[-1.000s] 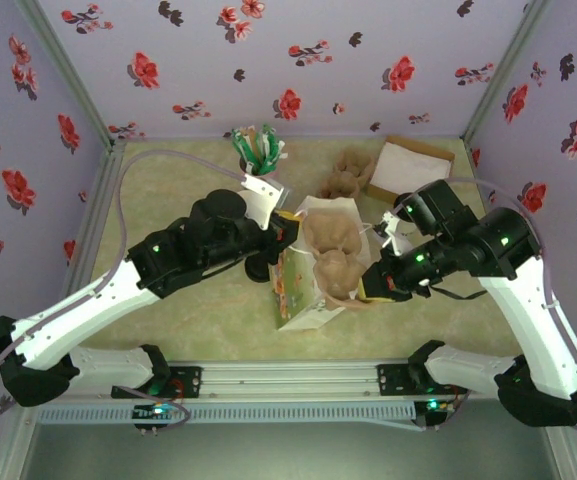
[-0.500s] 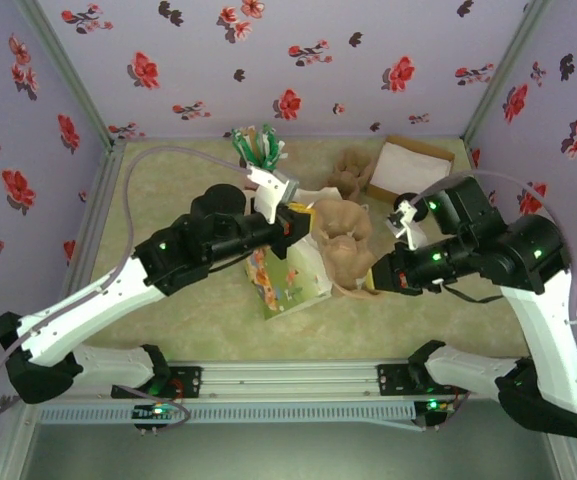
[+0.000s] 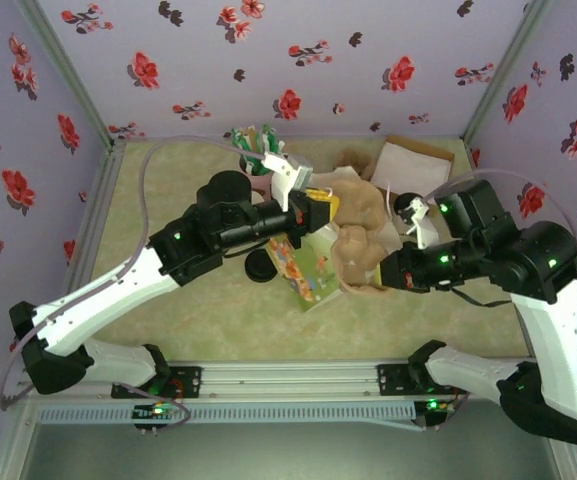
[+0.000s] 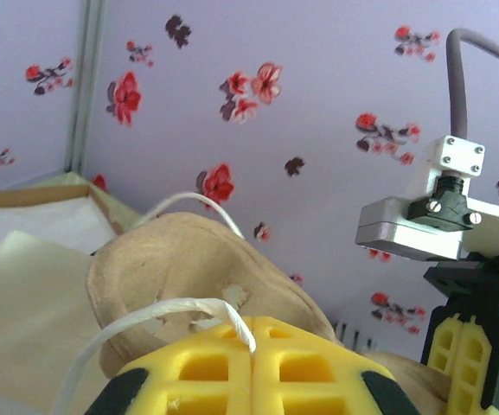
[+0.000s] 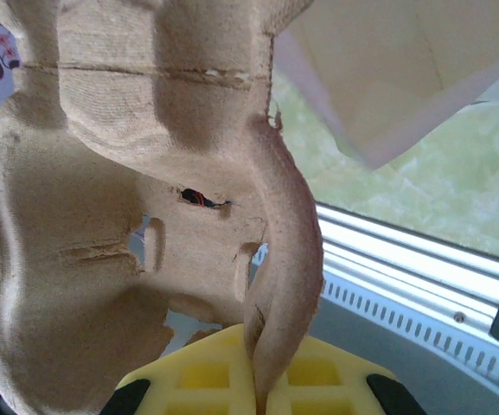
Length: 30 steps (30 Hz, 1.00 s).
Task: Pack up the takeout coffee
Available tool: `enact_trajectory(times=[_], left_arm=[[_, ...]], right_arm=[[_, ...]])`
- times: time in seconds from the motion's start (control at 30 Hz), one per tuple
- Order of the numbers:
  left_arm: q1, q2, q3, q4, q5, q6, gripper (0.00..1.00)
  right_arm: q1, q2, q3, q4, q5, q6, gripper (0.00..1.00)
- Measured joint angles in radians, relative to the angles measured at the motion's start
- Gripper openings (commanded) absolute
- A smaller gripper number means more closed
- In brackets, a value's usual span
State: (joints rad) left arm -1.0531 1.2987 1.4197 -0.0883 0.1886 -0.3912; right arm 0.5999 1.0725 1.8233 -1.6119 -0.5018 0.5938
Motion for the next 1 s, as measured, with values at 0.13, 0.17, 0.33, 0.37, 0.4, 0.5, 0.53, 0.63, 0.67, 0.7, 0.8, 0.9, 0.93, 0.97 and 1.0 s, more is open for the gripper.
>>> enact_trajectory(times=[0.13,0.17,0.33,0.37,0.4,0.5,0.53,0.63,0.67,0.7,0.8,0.9,0.93,0.97,1.0], left_arm=[[0.006,0.011,-0.003,0.08,0.026,-0.031,0.0],[0.009,0.011,-0.012,0.106,0.031,-0.043,0.0],[0.033,0.011,-0.104,0.249,0.059,-0.101,0.0],[0.039,0.012,-0.131,0.28,0.066,-0.115,0.0],[0.044,0.013,-0.154,0.311,0.074,-0.13,0.0],[0.061,0.025,-0.24,0.451,0.099,-0.18,0.0],[0.067,0.032,-0.27,0.5,0.109,-0.197,0.0],[0.081,0.052,-0.337,0.599,0.138,-0.233,0.0],[0.084,0.054,-0.355,0.622,0.146,-0.24,0.0],[0.085,0.054,-0.37,0.644,0.154,-0.248,0.0],[0.088,0.054,-0.405,0.729,0.175,-0.266,0.0],[0.089,0.054,-0.435,0.815,0.19,-0.282,0.0],[0.089,0.054,-0.441,0.835,0.192,-0.285,0.0],[0.089,0.058,-0.443,0.855,0.196,-0.289,0.0],[0.09,0.063,-0.443,0.878,0.198,-0.294,0.0]], right_arm=[[-0.001,-0.013,0.029,0.0,0.021,0.001,0.0],[-0.001,-0.019,0.031,0.0,0.03,0.002,0.0],[-0.003,-0.04,0.03,0.0,0.085,0.005,0.0],[-0.003,-0.043,0.03,0.0,0.097,0.006,0.0],[-0.003,-0.044,0.03,0.0,0.109,0.008,0.0],[-0.003,-0.044,0.03,0.0,0.133,0.009,0.0],[-0.003,-0.043,0.029,0.0,0.139,0.009,0.0],[-0.004,-0.043,0.022,0.0,0.152,0.008,0.0],[-0.004,-0.044,0.016,0.0,0.158,0.008,0.0],[-0.004,-0.045,0.01,0.0,0.163,0.008,0.0],[-0.004,-0.041,-0.006,0.0,0.185,0.001,0.0],[-0.005,-0.026,-0.007,0.0,0.202,-0.011,0.0],[-0.005,-0.02,-0.005,0.0,0.21,-0.013,0.0],[-0.005,-0.013,0.002,0.0,0.22,-0.018,0.0],[-0.005,-0.005,0.011,0.0,0.229,-0.019,0.0]])
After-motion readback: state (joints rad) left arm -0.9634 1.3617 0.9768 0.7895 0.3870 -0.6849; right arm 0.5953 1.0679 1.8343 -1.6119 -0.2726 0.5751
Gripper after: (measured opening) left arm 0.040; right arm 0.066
